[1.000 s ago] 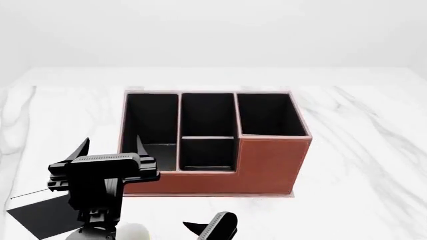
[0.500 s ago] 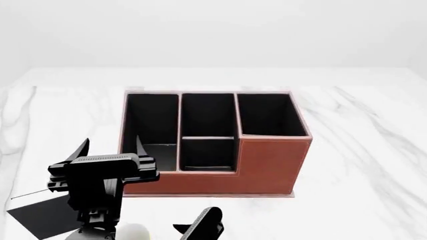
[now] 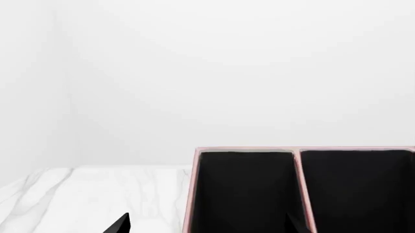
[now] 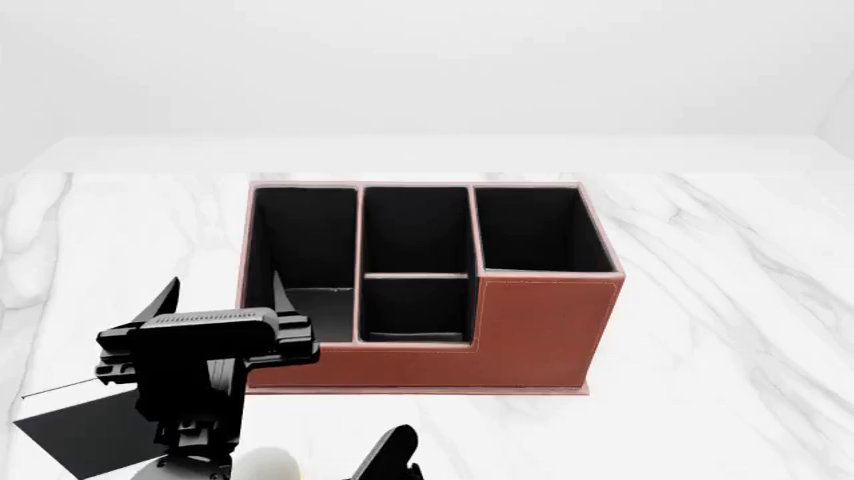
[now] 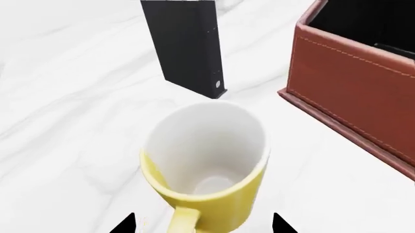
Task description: Pick up the yellow and white mug and place it to the right of the caddy.
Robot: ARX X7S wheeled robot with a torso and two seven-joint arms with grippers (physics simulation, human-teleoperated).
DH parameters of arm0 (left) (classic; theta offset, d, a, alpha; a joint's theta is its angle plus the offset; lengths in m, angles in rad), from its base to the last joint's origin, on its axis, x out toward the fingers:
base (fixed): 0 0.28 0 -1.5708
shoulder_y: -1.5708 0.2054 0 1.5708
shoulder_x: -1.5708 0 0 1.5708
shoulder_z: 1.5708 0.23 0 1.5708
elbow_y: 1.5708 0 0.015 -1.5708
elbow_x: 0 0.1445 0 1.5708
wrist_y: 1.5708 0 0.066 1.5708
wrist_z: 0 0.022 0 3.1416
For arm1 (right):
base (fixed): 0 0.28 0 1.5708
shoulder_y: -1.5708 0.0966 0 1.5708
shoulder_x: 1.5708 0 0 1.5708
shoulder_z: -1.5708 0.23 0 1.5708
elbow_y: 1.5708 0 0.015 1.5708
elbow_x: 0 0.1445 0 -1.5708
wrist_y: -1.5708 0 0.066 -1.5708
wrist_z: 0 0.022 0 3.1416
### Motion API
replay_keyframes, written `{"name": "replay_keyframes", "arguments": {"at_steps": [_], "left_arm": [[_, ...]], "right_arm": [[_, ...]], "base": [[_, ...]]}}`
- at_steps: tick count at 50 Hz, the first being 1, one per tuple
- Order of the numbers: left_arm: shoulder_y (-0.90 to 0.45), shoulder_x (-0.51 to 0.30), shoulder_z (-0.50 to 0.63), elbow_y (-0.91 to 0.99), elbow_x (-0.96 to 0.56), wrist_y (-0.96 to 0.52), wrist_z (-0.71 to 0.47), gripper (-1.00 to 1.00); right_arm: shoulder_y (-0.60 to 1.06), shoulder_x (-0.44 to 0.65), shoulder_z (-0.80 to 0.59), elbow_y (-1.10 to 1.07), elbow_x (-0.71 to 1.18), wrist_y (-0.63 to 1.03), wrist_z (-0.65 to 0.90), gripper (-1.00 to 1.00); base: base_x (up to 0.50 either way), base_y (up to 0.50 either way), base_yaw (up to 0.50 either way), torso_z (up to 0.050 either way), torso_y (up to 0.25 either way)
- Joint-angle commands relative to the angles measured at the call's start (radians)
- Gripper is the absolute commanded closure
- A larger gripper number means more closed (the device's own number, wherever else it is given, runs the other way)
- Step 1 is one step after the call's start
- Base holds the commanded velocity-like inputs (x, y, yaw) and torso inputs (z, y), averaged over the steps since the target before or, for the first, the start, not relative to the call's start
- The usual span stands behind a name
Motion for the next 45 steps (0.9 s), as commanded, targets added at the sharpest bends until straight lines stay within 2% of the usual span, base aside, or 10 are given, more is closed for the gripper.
{"name": "replay_keyframes", "arguments": {"at_steps": [1,14,34,35,45], "left_arm": [[-0.001,-0.004,0.004,-0.002,-0.006,0.002,-0.004,-1.0],[-0.003,-0.008,0.007,0.0,-0.015,0.003,-0.008,-1.0],[0.0,-0.015,0.011,0.003,-0.025,0.009,-0.015,-1.0],[0.0,-0.015,0.011,0.003,-0.025,0.009,-0.016,-1.0],[0.003,-0.019,0.013,0.004,-0.03,0.012,-0.019,-1.0]], "right_arm": [[0.016,-0.008,0.0,0.044,0.058,0.018,-0.05,-1.0],[0.048,-0.03,0.029,0.143,0.133,0.038,-0.101,-1.0],[0.066,-0.043,0.038,0.213,0.174,0.058,-0.1,-1.0],[0.066,-0.043,0.037,0.215,0.175,0.057,-0.099,1.0],[0.067,-0.038,0.031,0.221,0.178,0.047,-0.09,1.0]], "base": [[0.0,0.0,0.0,0.0,0.0],[0.0,0.0,0.0,0.0,0.0],[0.0,0.0,0.0,0.0,0.0],[0.0,0.0,0.0,0.0,0.0],[0.0,0.0,0.0,0.0,0.0]]}}
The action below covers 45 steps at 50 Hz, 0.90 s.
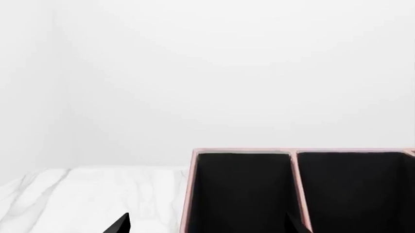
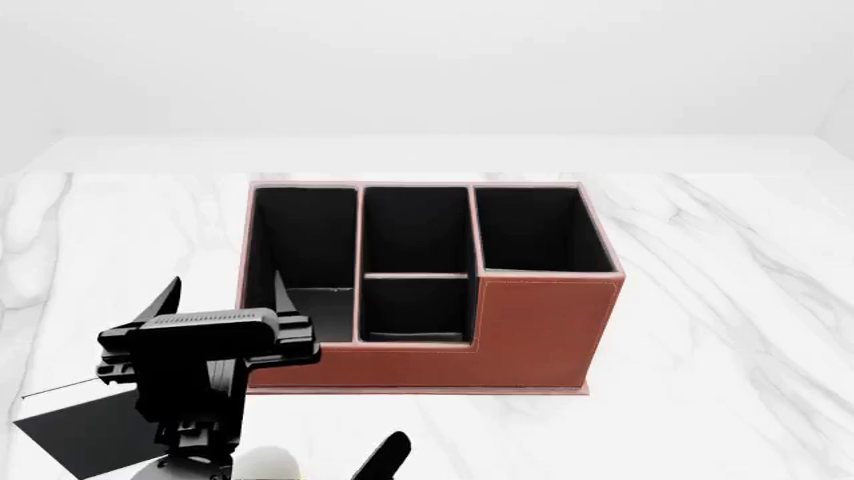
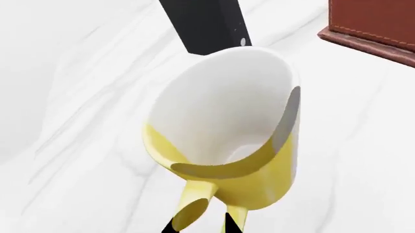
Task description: Pick up the yellow and white mug and place it to the right of the caddy.
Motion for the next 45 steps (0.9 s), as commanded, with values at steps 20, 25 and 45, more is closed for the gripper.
{"name": "replay_keyframes", "arguments": {"at_steps": [20,25,45], "left_arm": [[0.006,-0.011,0.002,0.006,-0.014,0.013,-0.013,-1.0],[0.007,-0.013,-0.001,0.011,-0.017,0.014,-0.017,-1.0],[0.007,-0.015,-0.014,0.03,-0.031,0.016,-0.037,-1.0]], "right_arm": [[-0.007,0.041,0.002,-0.069,-0.046,-0.011,0.105,1.0],[-0.028,0.067,0.007,-0.162,-0.05,0.021,0.154,1.0],[-0.087,0.134,0.029,-0.344,-0.052,0.074,0.261,1.0]], "base": [[0.0,0.0,0.0,0.0,0.0],[0.0,0.0,0.0,0.0,0.0],[0.0,0.0,0.0,0.0,0.0]]}}
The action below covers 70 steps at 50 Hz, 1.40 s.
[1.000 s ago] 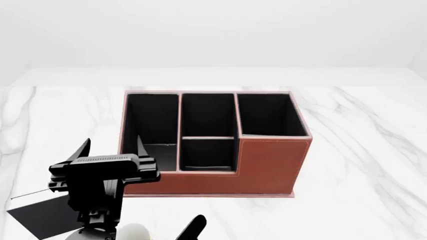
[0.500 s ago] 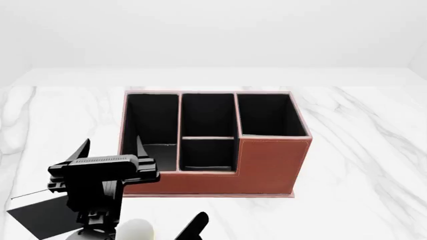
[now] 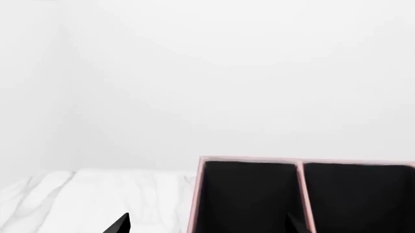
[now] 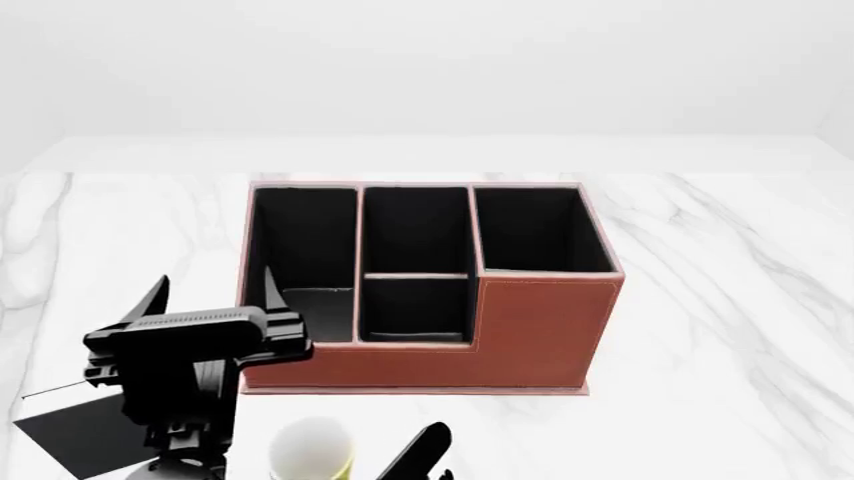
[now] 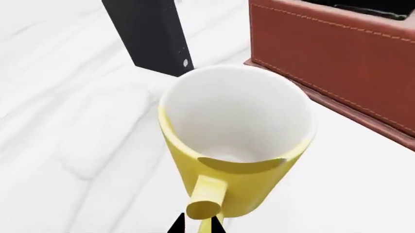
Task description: Pick up the yellow and white mug and place it to the right of the caddy.
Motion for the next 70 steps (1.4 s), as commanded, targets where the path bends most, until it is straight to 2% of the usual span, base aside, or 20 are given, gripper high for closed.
{"name": "replay_keyframes", "arguments": {"at_steps": [1,15,33,48,70], "left_arm": [[0.0,-0.002,-0.007,0.008,-0.009,0.003,-0.009,-1.0],[0.0,-0.001,-0.025,0.02,-0.022,0.009,-0.025,-1.0],[0.002,-0.007,-0.024,0.025,-0.029,0.013,-0.034,-1.0],[0.005,-0.013,-0.018,0.033,-0.034,0.009,-0.041,-1.0],[0.002,-0.021,-0.012,0.043,-0.041,0.0,-0.054,-1.0]], "right_arm": [[-0.024,0.032,0.012,-0.092,-0.006,0.024,0.053,1.0],[-0.053,0.078,0.077,-0.139,-0.017,0.035,0.132,1.0],[-0.087,0.135,0.269,-0.181,0.043,0.03,0.203,1.0],[-0.152,0.177,0.375,-0.214,0.076,0.013,0.244,1.0],[-0.252,0.244,0.631,-0.316,0.173,0.063,0.361,1.0]], "base": [[0.0,0.0,0.0,0.0,0.0],[0.0,0.0,0.0,0.0,0.0],[0.0,0.0,0.0,0.0,0.0],[0.0,0.0,0.0,0.0,0.0],[0.0,0.0,0.0,0.0,0.0]]}}
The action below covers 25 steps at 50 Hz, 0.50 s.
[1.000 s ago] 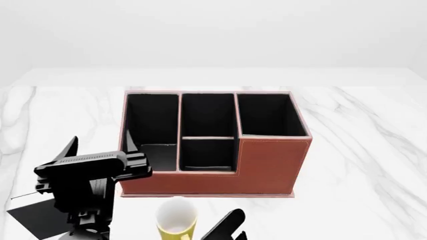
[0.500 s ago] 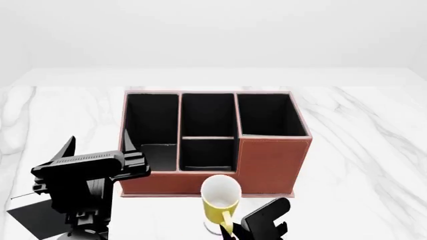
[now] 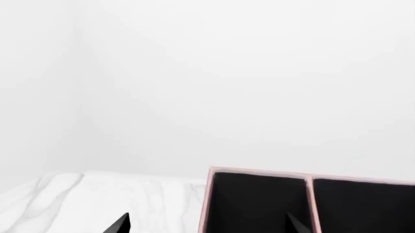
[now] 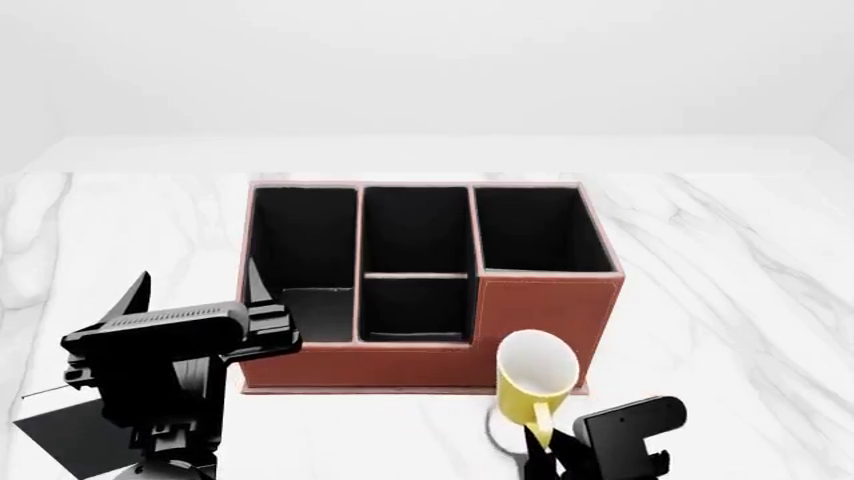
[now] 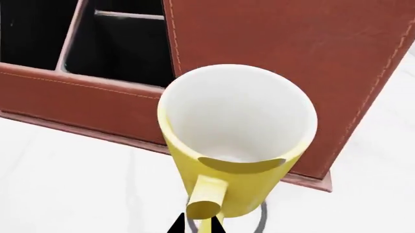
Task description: Pick up the yellow and white mug and place it to the right of the caddy.
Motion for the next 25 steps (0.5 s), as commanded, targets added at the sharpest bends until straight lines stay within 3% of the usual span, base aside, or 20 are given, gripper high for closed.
{"name": "replay_keyframes", "arguments": {"at_steps": [1,25], "left_arm": [[-0.002,-0.004,0.003,0.004,-0.003,-0.004,-0.006,-1.0],[-0.002,-0.01,0.008,0.0,-0.012,0.004,-0.013,-1.0]], "right_arm": [[-0.048,0.029,0.129,-0.053,0.038,0.017,0.049,1.0],[-0.083,0.053,0.315,-0.05,0.067,0.036,0.151,1.0]], "base": [[0.0,0.0,0.0,0.0,0.01],[0.0,0.0,0.0,0.0,0.0]]}}
